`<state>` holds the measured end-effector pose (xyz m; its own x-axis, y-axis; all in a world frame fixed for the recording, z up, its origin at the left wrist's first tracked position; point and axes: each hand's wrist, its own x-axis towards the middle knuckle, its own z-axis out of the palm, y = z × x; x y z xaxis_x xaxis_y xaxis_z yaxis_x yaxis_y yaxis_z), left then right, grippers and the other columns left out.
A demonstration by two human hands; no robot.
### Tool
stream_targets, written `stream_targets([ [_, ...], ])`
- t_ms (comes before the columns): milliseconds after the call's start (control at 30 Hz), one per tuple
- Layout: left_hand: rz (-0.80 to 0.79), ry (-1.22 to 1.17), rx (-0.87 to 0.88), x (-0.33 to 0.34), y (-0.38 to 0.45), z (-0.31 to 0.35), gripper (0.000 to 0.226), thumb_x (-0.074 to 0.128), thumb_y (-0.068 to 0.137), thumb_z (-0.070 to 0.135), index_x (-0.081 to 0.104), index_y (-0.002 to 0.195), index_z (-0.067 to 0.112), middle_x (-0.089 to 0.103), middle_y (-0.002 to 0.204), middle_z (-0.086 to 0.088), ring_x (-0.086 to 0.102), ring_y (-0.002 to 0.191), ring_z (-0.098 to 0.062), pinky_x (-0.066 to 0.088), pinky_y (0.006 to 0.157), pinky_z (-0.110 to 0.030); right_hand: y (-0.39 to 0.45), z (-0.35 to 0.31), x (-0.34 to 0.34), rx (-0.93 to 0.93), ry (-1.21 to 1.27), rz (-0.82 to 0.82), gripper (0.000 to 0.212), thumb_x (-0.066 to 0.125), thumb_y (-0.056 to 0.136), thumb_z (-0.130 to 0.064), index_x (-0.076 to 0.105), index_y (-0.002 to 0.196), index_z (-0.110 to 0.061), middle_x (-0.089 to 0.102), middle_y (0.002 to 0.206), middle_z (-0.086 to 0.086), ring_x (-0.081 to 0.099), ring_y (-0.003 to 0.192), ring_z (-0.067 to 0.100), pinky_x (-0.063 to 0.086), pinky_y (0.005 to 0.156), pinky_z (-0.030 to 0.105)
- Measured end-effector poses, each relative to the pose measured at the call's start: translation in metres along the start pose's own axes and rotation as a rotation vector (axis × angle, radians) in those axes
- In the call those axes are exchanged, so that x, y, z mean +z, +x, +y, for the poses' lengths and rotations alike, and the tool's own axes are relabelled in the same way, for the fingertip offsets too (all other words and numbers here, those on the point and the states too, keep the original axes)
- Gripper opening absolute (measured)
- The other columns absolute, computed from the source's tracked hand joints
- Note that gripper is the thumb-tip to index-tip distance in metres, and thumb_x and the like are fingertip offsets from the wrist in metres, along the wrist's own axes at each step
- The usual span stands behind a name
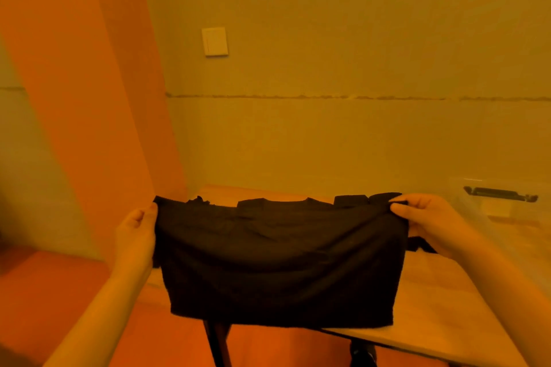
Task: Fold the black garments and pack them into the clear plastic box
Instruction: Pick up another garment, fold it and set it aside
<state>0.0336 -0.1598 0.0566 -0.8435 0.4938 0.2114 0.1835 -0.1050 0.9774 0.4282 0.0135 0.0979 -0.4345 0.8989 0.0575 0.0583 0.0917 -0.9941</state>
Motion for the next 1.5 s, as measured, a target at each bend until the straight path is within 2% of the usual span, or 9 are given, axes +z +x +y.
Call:
stream_targets([
  [333,-0.023,0.276,0.051,0.123,0.174,-0.045,0.031,0.045,0.097,0.028,0.054,0.074,0.009,0.047,0.068,-0.006,0.045,0.068,-0.023,0.033,0.065,-0.037,0.202,0.03,0.012,0.185,-0.188,0.161,0.017,0.054,0.092,-0.014,0.064,0.102,-0.005,0.065,0.095,0.012,0.061,0.084,0.021,0.05,0.068,0.027],
  [433,-0.078,0.58,-0.015,0.161,0.201,-0.075,0.034,0.05,0.095,0.025,0.054,0.113,-0.003,0.058,0.106,-0.02,0.054,0.1,-0.035,0.041,0.081,-0.041,0.263,0.047,0.027,0.233,-0.443,0.232,0.036,0.056,0.092,-0.017,0.055,0.123,0.0,0.06,0.111,0.016,0.058,0.1,0.027,0.048,0.084,0.035],
  [600,-0.499,0.858,0.298,0.182,0.128,-0.111,0.052,0.052,0.093,0.032,0.04,0.138,0.007,0.043,0.14,-0.012,0.039,0.13,-0.028,0.033,0.103,-0.033,0.242,0.087,0.082,-0.008,-0.884,0.038,0.046,0.049,0.095,-0.021,0.039,0.139,-0.014,0.043,0.142,0.008,0.042,0.129,0.022,0.033,0.104,0.029],
  [733,-0.783,1.152,0.364,0.158,0.063,-0.133,0.084,0.012,0.08,0.076,0.007,0.149,0.028,-0.002,0.156,0.005,-0.007,0.143,-0.012,-0.001,0.114,-0.031,0.173,0.128,0.111,-0.009,-1.101,-0.36,0.062,0.033,0.094,-0.048,0.018,0.148,-0.021,0.013,0.156,-0.002,0.009,0.144,0.012,0.009,0.114,0.025],
  [867,-0.791,1.298,0.373,0.118,0.039,-0.151,0.111,-0.037,0.047,0.08,-0.01,0.142,0.031,-0.016,0.148,0.006,-0.016,0.134,-0.013,-0.005,0.109,-0.032,0.125,0.151,0.115,-0.041,-1.183,-0.381,0.114,-0.022,0.047,-0.077,0.0,0.147,-0.026,-0.013,0.151,-0.011,-0.016,0.136,0.004,-0.008,0.108,0.023],
  [1033,-0.822,1.41,0.366,0.075,0.032,-0.157,0.068,0.005,0.096,0.054,0.054,0.129,0.02,0.058,0.129,-0.009,0.049,0.12,-0.026,0.039,0.089,-0.043,0.089,0.158,0.104,-0.134,-1.232,-0.455,0.115,-0.04,0.036,-0.08,-0.011,0.137,-0.032,-0.018,0.14,-0.02,-0.02,0.132,0.0,-0.016,0.105,0.021],
  [1233,-0.851,1.324,0.443,0.055,0.027,-0.16,0.065,0.009,0.095,0.059,0.048,0.135,0.025,0.051,0.137,-0.006,0.043,0.127,-0.021,0.037,0.097,-0.044,0.069,0.149,0.087,-0.099,-1.272,-0.568,0.099,-0.012,0.047,-0.074,-0.011,0.138,-0.035,-0.021,0.14,-0.019,-0.02,0.131,0.0,-0.012,0.107,0.024],
  [1367,-0.952,1.143,0.538,0.025,0.028,-0.164,0.059,0.025,0.09,0.069,0.01,0.143,0.049,0.019,0.15,0.014,-0.007,0.141,0.001,-0.007,0.111,-0.019,0.053,0.144,0.065,-0.043,-1.291,-0.678,0.104,-0.005,0.045,-0.077,-0.005,0.141,-0.038,-0.02,0.138,-0.02,-0.02,0.13,0.0,-0.012,0.106,0.023],
  [1500,-0.916,0.87,0.558,0.005,0.029,-0.165,0.044,0.03,0.087,0.07,0.038,0.128,0.058,0.016,0.131,0.055,0.008,0.131,0.022,0.006,0.108,-0.003,0.046,0.146,0.045,-0.057,-1.343,-0.526,0.11,-0.022,0.05,-0.083,0.024,0.138,-0.034,0.008,0.139,-0.021,0.004,0.13,-0.005,0.002,0.108,0.016],
])
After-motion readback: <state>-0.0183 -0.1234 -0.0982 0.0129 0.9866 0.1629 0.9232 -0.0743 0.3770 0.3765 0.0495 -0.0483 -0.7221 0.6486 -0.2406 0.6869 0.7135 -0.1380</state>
